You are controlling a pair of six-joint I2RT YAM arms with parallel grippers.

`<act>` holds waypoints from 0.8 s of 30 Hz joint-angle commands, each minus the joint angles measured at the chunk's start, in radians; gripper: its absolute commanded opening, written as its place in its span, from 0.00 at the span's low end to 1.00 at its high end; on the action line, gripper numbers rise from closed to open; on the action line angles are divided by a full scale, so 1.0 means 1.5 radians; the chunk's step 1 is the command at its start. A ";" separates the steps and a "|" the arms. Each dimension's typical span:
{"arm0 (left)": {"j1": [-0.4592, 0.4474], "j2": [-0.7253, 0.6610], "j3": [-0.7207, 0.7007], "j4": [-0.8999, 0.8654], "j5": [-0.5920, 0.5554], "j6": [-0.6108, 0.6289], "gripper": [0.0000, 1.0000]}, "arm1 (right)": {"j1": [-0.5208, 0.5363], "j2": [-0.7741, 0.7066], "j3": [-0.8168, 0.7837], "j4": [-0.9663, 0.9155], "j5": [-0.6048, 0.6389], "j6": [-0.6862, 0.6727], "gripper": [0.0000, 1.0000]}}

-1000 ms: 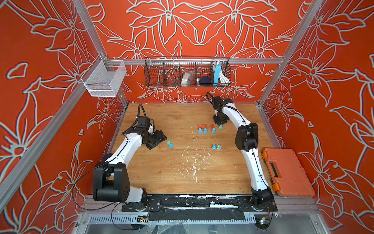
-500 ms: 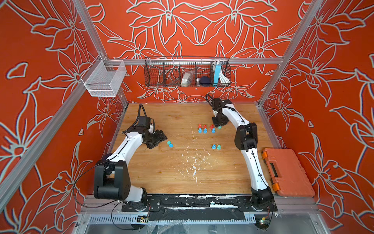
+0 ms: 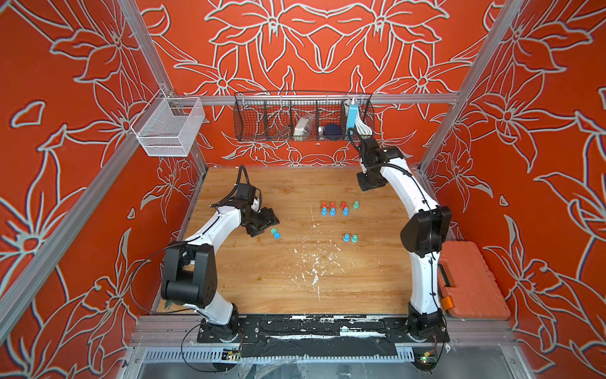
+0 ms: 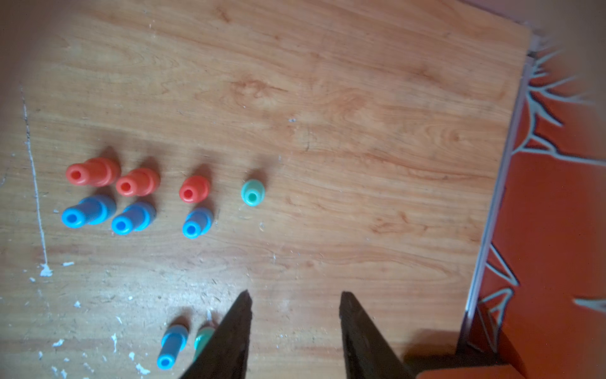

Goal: Close the stamp cap
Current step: Place the stamp at the center of the board, then move the cover to the center of the board.

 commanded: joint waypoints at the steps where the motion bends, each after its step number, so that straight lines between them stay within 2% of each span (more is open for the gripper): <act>1: -0.022 0.040 0.038 0.010 -0.013 -0.001 0.75 | -0.013 -0.040 -0.050 -0.004 0.009 0.003 0.45; 12: -0.036 0.127 0.089 0.028 -0.021 -0.014 0.75 | -0.023 -0.130 -0.189 0.040 -0.010 0.007 0.44; 24: -0.052 0.164 0.080 0.048 -0.039 -0.028 0.75 | -0.028 -0.144 -0.215 0.051 -0.028 0.008 0.43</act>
